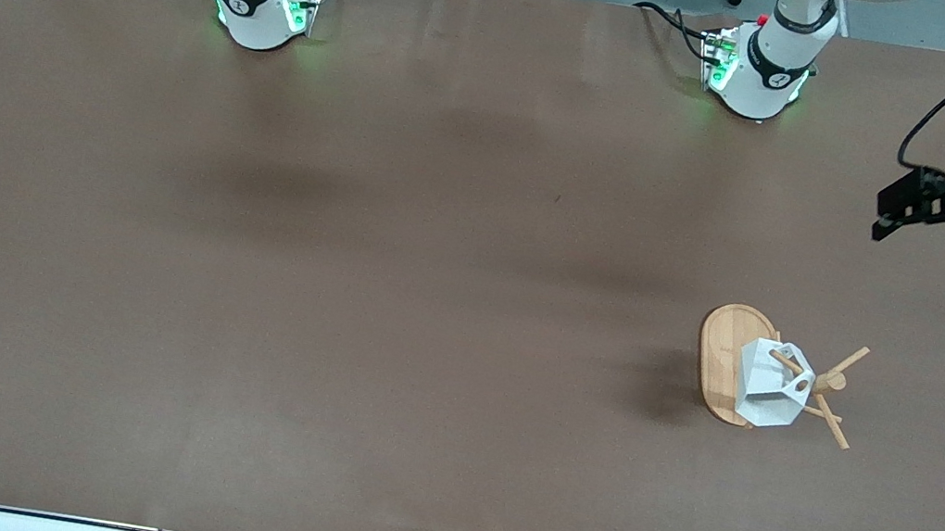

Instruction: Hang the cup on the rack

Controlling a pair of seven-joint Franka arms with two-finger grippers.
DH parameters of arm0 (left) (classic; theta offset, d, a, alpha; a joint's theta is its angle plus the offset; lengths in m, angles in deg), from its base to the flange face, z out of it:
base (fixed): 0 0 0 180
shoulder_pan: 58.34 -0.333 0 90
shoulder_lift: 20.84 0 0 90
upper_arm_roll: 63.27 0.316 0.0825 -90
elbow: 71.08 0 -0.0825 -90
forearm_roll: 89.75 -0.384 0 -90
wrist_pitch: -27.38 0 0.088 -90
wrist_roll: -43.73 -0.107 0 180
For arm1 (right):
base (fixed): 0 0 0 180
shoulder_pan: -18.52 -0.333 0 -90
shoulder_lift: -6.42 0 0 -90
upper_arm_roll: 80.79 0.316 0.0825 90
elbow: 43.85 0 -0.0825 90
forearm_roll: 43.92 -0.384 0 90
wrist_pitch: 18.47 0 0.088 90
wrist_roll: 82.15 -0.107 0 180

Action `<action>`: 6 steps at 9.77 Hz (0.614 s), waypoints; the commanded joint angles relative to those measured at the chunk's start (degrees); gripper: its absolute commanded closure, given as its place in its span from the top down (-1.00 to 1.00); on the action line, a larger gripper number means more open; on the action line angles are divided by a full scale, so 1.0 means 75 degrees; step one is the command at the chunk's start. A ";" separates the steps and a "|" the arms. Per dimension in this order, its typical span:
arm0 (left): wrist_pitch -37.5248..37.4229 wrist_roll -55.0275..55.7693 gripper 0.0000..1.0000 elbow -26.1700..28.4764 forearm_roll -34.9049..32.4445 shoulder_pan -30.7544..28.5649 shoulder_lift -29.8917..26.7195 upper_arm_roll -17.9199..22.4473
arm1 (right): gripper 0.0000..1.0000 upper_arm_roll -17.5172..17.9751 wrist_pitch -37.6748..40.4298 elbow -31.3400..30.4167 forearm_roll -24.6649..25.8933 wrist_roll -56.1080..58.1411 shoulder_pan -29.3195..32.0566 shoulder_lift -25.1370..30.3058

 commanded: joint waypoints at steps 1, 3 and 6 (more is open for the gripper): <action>-0.0735 0.0107 1.00 -0.0200 -0.0142 0.0137 0.0077 0.0100 | 1.00 0.0019 0.0060 0.0071 -0.0018 -0.0039 0.0012 -0.0006; -0.0970 0.0829 1.00 -0.0201 -0.0154 0.0149 -0.0028 -0.0017 | 1.00 0.0019 0.0072 0.0071 -0.0018 -0.0039 0.0024 -0.0006; -0.1007 0.0776 1.00 -0.0213 -0.0445 0.0161 -0.0005 -0.0205 | 1.00 0.0019 0.0002 0.0071 -0.0088 -0.0027 0.0012 -0.0006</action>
